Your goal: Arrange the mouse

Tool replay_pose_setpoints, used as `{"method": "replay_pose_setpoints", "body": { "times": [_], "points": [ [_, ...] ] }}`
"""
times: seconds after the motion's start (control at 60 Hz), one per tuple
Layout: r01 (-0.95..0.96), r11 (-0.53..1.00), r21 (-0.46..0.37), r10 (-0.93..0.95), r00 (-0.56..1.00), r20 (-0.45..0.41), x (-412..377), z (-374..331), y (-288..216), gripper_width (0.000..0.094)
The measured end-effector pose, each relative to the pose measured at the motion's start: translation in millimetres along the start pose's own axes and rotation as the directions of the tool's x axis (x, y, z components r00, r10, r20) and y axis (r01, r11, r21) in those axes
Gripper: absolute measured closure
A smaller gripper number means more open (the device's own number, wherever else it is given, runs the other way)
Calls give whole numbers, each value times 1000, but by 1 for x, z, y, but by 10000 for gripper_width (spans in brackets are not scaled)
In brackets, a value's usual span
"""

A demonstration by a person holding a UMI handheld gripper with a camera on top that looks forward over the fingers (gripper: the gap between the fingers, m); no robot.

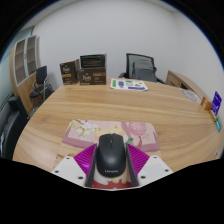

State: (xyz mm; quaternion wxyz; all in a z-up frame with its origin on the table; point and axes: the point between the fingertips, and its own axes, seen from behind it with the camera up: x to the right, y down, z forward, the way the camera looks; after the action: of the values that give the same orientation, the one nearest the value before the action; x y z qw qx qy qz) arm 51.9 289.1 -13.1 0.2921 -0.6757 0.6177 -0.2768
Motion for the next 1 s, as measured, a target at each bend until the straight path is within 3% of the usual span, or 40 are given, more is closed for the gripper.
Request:
{"method": "replay_pose_setpoints", "body": {
  "times": [0.067, 0.1, 0.283, 0.417, 0.7, 1.0],
  "points": [
    [-7, 1000, 11, 8, 998, -58, 15, -4, -5, 55],
    [-6, 1000, 25, 8, 997, -81, 23, -9, -9, 90],
    [-56, 998, 31, 58, 996, -74, 37, -85, -19, 68],
    [-55, 998, 25, 56, 998, -27, 45, -163, -13, 68],
    [-53, 998, -23, 52, 998, -34, 85, -306, 50, 66],
    [-80, 996, -26, 77, 993, -94, 134, -389, 105, 68]
  ]
}}
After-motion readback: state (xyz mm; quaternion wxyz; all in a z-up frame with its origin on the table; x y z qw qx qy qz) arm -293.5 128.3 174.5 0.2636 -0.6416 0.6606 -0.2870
